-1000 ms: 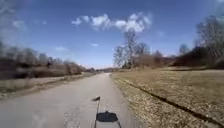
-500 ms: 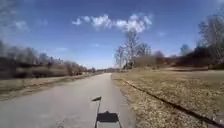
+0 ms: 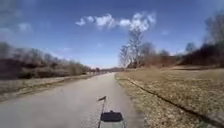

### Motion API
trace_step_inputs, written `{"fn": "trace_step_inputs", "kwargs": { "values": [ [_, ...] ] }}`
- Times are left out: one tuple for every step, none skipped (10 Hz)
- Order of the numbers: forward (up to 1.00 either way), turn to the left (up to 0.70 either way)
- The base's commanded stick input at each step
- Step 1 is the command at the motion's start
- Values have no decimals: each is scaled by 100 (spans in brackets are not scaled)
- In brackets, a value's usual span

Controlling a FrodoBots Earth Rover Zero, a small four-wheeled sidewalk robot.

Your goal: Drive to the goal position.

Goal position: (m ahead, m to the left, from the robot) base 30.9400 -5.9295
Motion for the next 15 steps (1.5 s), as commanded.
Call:
{"fn": "trace_step_inputs", "kwargs": {
  "values": [
    [100, 27],
    [100, 27],
    [100, 27],
    [100, 27],
    [100, 27],
    [100, 27],
    [100, 27],
    [100, 24],
    [100, 2],
    [100, 0],
    [100, 0],
    [100, 0],
    [100, 0],
    [100, 0],
    [100, 0]
  ]
}}
